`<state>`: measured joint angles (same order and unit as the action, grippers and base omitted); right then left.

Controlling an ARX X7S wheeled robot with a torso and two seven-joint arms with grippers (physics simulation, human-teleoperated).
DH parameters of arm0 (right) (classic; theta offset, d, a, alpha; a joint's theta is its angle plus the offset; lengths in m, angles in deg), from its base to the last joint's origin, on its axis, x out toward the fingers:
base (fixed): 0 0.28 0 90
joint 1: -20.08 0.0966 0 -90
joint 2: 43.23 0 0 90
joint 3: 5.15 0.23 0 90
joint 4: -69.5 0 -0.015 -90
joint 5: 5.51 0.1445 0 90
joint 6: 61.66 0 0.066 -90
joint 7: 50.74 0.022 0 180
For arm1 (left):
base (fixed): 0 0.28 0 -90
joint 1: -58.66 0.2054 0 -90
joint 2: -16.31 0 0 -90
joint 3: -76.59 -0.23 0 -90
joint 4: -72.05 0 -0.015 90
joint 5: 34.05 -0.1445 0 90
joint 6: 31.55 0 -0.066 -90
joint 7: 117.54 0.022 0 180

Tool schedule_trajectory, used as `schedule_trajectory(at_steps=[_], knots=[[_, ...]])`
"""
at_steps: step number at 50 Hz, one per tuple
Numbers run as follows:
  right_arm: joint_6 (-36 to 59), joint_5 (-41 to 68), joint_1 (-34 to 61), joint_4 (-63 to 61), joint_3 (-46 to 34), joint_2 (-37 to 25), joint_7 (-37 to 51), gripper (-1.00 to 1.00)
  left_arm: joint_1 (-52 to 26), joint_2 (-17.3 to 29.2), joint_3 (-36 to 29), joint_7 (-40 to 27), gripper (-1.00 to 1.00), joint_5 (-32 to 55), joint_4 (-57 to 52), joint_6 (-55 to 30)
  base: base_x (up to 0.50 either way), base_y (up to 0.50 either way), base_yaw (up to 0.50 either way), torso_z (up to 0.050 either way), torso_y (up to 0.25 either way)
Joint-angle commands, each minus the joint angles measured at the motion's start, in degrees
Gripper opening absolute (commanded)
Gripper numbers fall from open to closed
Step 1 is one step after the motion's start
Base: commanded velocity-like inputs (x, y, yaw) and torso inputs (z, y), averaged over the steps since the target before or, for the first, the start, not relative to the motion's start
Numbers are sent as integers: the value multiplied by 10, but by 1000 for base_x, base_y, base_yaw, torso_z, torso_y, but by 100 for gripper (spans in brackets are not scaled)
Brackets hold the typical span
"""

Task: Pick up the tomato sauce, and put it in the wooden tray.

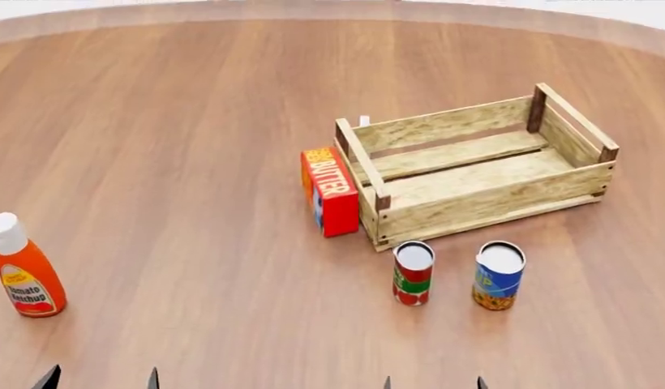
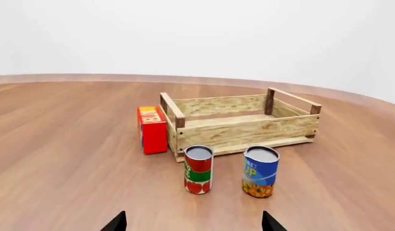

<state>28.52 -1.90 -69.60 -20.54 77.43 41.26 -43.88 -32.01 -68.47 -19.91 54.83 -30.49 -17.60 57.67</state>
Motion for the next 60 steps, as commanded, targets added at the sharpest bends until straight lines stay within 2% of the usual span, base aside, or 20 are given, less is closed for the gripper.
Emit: schedule_trajectory(at_steps=[1,60], knots=[[1,7,3,2,-9,-7,7,100,-3,7,-10,-11,100,3,3,-2,371,0,0,0,0],[-6,24,4,2,-41,-31,37,100,-5,31,-41,-42,100,26,3,2,372,0,0,0,0]])
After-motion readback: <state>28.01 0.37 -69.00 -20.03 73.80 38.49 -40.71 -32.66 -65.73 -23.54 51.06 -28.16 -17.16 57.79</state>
